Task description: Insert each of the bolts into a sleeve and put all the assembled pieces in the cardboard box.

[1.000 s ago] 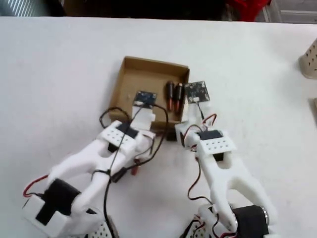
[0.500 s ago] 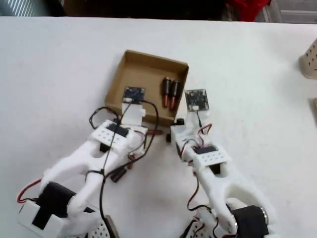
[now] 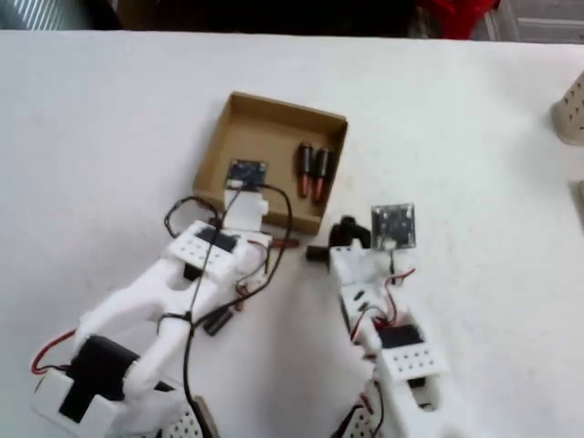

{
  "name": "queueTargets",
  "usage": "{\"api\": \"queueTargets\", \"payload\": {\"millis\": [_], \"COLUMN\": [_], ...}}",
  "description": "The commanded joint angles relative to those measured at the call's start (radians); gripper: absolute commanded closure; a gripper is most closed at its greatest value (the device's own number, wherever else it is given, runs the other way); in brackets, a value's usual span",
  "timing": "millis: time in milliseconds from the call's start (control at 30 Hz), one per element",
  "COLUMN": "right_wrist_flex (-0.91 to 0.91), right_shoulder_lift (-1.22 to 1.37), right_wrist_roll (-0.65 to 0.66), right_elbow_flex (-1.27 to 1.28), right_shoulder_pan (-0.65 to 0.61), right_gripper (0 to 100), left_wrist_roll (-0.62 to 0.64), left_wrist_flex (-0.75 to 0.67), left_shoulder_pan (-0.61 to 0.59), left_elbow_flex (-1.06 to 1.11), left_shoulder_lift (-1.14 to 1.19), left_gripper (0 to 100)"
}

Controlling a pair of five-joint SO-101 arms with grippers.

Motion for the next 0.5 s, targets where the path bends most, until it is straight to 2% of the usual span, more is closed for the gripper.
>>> {"api": "queueTargets", "payload": {"millis": [0,133,467], "right_wrist_flex": [0.013,0.015,-0.170], "right_shoulder_lift": [-0.197,-0.259,-0.259], "right_wrist_roll": [-0.008,-0.009,-0.003], "right_elbow_flex": [0.043,0.043,0.046], "right_shoulder_pan": [-0.085,-0.125,-0.193], "right_gripper": [98.1,98.1,98.2], "left_wrist_roll": [-0.011,-0.011,-0.011], "left_wrist_flex": [-0.020,-0.017,-0.015], "left_shoulder_pan": [-0.012,-0.012,-0.012], "left_elbow_flex": [-0.008,-0.008,-0.005], "left_shoulder_lift": [-0.059,-0.059,-0.061], "left_gripper": [98,98,98]}}
